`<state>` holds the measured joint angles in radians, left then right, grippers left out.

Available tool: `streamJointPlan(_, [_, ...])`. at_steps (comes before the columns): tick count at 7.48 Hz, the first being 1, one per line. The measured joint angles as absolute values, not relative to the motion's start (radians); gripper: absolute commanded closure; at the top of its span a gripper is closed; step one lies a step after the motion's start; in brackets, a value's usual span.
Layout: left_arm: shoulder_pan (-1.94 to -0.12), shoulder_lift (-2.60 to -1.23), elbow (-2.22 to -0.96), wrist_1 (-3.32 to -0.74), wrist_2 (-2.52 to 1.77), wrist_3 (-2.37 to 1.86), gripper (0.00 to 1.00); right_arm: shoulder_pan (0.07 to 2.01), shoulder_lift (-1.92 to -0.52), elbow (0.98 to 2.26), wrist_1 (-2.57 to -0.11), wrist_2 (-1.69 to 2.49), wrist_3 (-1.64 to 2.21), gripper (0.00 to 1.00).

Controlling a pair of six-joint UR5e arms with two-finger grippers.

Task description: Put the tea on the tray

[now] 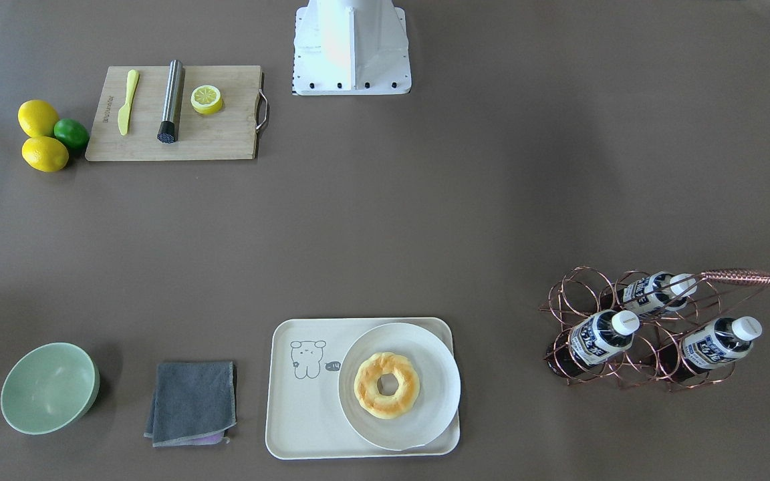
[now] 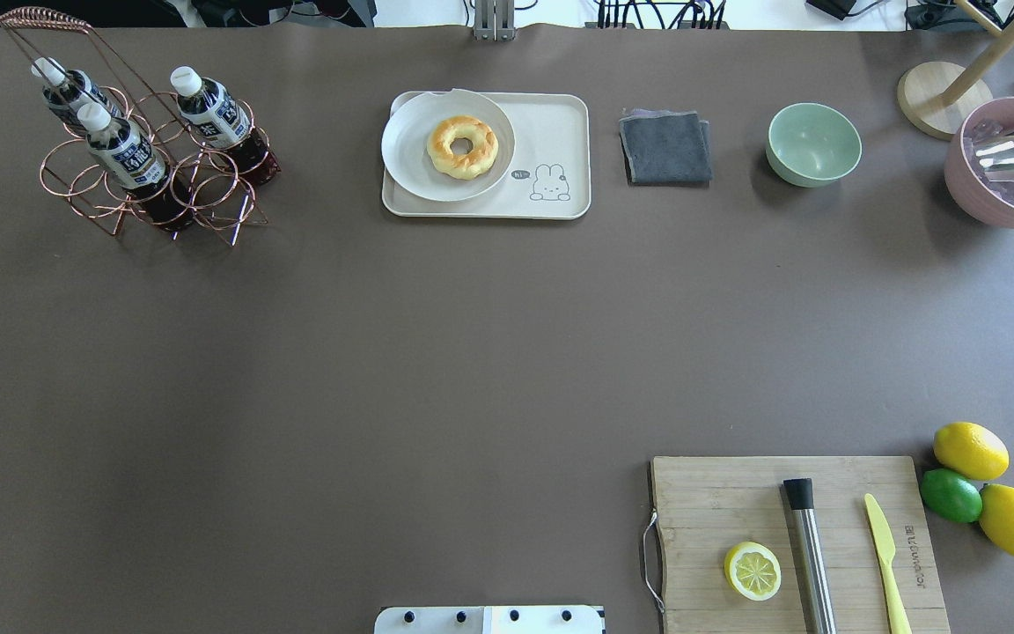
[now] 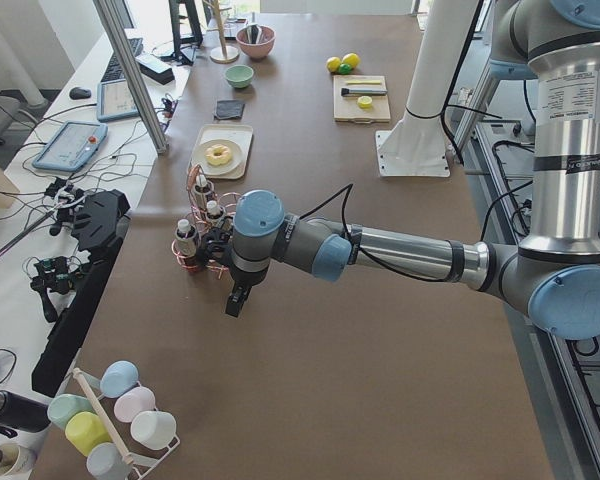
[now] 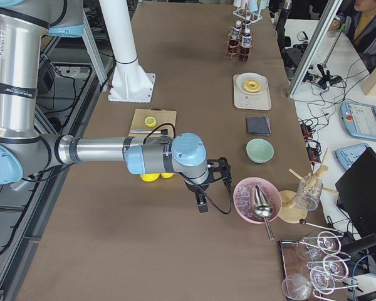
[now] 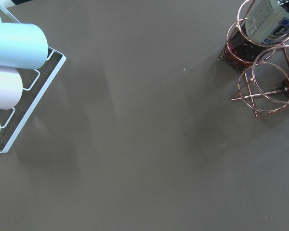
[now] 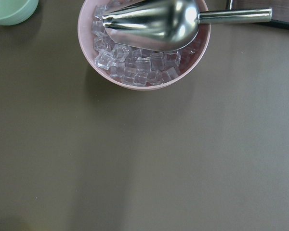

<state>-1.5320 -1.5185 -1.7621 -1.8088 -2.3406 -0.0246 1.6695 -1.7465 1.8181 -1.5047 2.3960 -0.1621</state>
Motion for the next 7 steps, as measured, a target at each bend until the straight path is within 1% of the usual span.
streamJointPlan(4, [-1.534,-1.510,-1.766,-1.828,-2.354,-0.030,0.03,1.649,-1.742,1.818,-1.505,2.395,-0.161,0.00])
streamJointPlan(7, [-1.535,-1.471,-1.771,-1.832,-2.366,-0.034,0.03,1.646,-1.741,1.816,-1.505,2.392,-0.162,0.00])
